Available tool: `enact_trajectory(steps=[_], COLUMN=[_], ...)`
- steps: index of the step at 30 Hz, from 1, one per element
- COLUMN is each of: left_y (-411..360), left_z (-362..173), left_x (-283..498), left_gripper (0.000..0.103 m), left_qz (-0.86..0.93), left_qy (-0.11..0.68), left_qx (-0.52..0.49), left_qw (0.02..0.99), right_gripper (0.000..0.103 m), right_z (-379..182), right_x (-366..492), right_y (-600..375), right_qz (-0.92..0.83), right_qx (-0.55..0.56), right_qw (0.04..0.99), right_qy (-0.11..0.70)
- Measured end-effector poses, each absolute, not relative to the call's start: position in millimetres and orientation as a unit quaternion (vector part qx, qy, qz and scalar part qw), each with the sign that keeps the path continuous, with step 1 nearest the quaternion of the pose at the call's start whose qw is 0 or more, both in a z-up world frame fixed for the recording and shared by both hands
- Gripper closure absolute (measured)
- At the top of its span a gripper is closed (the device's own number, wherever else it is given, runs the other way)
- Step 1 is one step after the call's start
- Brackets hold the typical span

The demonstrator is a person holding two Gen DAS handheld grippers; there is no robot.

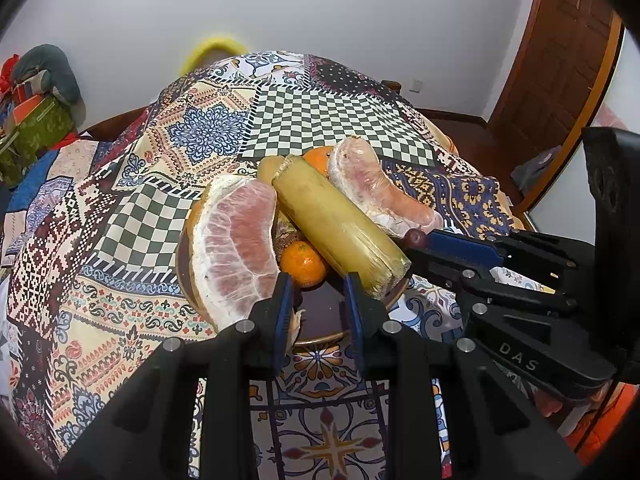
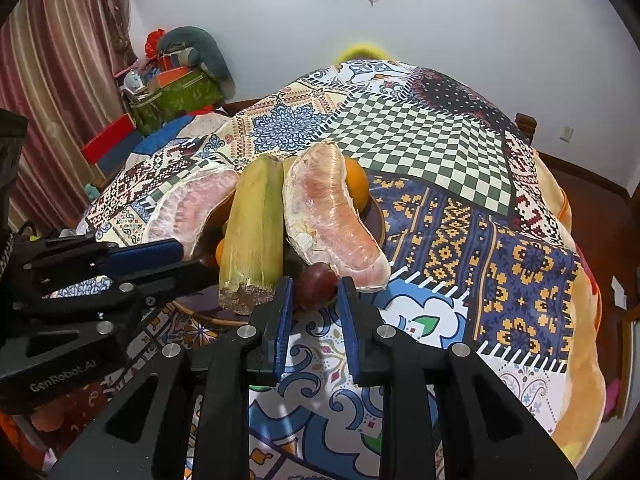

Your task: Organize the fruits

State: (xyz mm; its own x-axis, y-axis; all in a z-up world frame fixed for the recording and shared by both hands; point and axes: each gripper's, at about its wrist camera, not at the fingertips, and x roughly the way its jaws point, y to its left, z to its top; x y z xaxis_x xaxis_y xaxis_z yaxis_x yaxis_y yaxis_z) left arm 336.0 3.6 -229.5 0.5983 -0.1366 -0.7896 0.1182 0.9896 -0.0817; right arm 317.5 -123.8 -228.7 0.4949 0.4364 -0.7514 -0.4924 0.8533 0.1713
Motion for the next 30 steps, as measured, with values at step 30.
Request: enact_trajectory(steps=[30], left_y=[22.1], left_z=[-33.2], left_x=[155.7], left_gripper=[0.077], left_qz=[-0.024], left_qy=[0.199], left_qx=[-0.018], left_qw=[0.98], right_gripper=[0.075], right_z=[-34.2], right_x=[164.2], right_y=[-163.2], right_qz=[0.263], right_qx=[0.003], right_qw=[0.947], right_qy=[0.187])
